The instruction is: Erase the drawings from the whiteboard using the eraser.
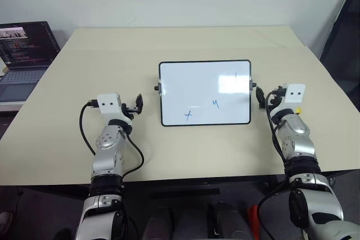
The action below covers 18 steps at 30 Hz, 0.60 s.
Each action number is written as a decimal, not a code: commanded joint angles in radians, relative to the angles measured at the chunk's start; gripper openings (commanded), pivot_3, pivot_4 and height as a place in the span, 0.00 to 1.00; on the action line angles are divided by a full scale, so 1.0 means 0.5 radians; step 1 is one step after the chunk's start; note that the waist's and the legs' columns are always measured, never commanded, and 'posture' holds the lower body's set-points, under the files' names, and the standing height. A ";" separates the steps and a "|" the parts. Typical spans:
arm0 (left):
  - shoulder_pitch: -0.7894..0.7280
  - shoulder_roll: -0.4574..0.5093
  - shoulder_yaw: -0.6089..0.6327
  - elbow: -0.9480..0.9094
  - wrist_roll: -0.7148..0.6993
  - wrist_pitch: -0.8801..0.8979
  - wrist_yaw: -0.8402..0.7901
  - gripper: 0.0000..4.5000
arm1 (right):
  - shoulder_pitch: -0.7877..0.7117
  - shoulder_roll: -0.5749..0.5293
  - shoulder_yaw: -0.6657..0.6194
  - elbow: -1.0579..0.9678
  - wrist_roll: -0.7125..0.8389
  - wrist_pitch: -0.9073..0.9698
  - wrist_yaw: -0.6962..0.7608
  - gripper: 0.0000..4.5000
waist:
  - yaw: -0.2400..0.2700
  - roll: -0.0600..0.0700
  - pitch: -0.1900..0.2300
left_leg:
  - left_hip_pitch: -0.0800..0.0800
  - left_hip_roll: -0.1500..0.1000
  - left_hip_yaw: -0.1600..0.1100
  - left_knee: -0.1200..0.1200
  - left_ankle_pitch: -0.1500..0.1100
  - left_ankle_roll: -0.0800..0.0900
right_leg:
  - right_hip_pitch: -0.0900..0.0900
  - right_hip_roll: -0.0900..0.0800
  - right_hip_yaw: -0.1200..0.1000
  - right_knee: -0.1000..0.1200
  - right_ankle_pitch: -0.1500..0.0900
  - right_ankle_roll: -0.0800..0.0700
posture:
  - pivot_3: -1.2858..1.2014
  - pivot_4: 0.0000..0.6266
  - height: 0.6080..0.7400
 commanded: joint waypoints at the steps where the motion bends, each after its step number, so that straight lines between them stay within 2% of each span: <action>1: 0.004 0.005 -0.013 -0.070 0.005 -0.014 -0.011 0.99 | 0.002 -0.045 -0.026 -0.092 0.012 -0.003 0.024 1.00 | 0.001 0.000 0.000 | 0.000 0.000 0.000 0.000 0.000 0.000 | 0.000 0.000 0.000 0.000 0.000 0.000 | 0.52 0.24 1.00; 6: 0.002 0.025 -0.013 -0.107 -0.015 0.030 -0.047 0.99 | 0.018 -0.067 -0.033 -0.133 0.019 0.022 0.021 1.00 | 0.002 0.000 0.000 | 0.000 -0.001 0.000 0.000 0.000 0.000 | 0.000 0.000 0.000 0.000 0.000 0.000 | 0.52 0.24 1.00; 12: -0.002 0.176 -0.044 -0.216 -0.086 0.184 -0.307 0.99 | 0.067 -0.143 -0.020 -0.245 0.040 0.122 0.120 1.00 | 0.000 0.000 0.000 | 0.000 0.000 0.000 0.000 0.000 0.000 | 0.000 0.000 0.000 0.000 0.000 0.000 | 0.52 0.24 1.00; 15: -0.076 0.442 -0.051 -0.348 -0.208 0.424 -0.637 0.99 | 0.114 -0.266 -0.006 -0.391 0.054 0.261 0.252 1.00 | -0.003 0.000 0.000 | 0.000 0.000 0.000 0.000 0.000 0.000 | 0.000 0.000 0.000 0.000 0.000 0.000 | 0.52 0.24 1.00; 18: -0.111 0.613 -0.066 -0.456 -0.285 0.568 -0.821 0.99 | 0.144 -0.375 -0.002 -0.520 0.084 0.379 0.382 1.00 | -0.004 -0.001 0.001 | -0.001 0.000 -0.001 0.000 0.000 0.000 | -0.001 0.000 -0.001 0.000 -0.001 0.000 | 0.52 0.24 1.00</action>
